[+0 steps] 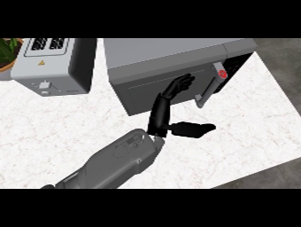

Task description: Pick up the milk, place it into the microwave and close the microwave

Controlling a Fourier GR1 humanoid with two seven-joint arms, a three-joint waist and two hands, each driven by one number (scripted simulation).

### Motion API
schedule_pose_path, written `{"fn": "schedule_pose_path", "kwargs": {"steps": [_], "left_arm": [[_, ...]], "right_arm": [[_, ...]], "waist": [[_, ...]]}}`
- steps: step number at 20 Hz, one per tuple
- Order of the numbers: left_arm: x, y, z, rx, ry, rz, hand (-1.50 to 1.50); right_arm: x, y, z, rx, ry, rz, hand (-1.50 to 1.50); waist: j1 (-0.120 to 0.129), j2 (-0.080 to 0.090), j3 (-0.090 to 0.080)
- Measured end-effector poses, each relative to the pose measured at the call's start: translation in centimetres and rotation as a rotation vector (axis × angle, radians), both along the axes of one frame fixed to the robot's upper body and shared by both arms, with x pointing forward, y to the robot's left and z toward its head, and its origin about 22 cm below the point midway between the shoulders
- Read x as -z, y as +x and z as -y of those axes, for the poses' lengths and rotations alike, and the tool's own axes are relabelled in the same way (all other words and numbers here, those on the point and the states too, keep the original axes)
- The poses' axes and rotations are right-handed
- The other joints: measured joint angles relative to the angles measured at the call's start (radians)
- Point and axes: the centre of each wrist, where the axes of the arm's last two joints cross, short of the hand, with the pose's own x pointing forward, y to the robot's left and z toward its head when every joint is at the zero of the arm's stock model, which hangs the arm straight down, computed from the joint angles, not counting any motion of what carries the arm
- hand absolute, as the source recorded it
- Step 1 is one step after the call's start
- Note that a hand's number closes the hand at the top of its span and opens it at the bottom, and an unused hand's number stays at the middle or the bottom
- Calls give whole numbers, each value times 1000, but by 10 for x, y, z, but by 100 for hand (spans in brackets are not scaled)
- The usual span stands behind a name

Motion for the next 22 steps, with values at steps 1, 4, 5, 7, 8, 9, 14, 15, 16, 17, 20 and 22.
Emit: {"fn": "schedule_pose_path", "kwargs": {"steps": [1,4,5,7,8,9,14,15,16,17,20,22], "left_arm": [[-1,0,0,-3,-7,-2,-150],[-2,0,1,-10,-22,0,-150],[-2,0,2,-11,-27,0,-150],[-3,1,2,-8,-36,7,-150],[-4,1,3,-9,-41,8,-150],[-4,1,3,-9,-44,12,-150],[-4,2,4,-8,-55,26,-150],[-4,2,4,-9,-58,26,-150],[-3,2,4,-10,-60,30,-150],[-3,2,4,-9,-60,35,-150],[-4,2,5,4,-67,43,-150],[-5,2,6,8,-71,50,-150]], "right_arm": [[-2,1,1,4,-9,9,150],[-9,5,2,13,-30,34,150],[-12,7,3,16,-36,41,150],[-15,10,5,24,-43,51,150],[-17,11,6,29,-48,53,150],[-18,13,6,31,-51,57,150],[-24,19,8,30,-61,67,150],[-25,20,8,31,-64,68,150],[-26,22,8,32,-65,68,150],[-27,23,7,31,-66,70,150],[-10,30,2,-23,64,25,-150],[1,34,-1,-63,147,-17,-150]], "waist": [[0,2,0],[-3,7,1],[-2,8,1],[-1,11,1],[-1,13,1],[0,14,1],[-1,18,2],[-1,19,2],[-1,20,3],[-1,20,3],[6,26,7],[8,29,8]]}}
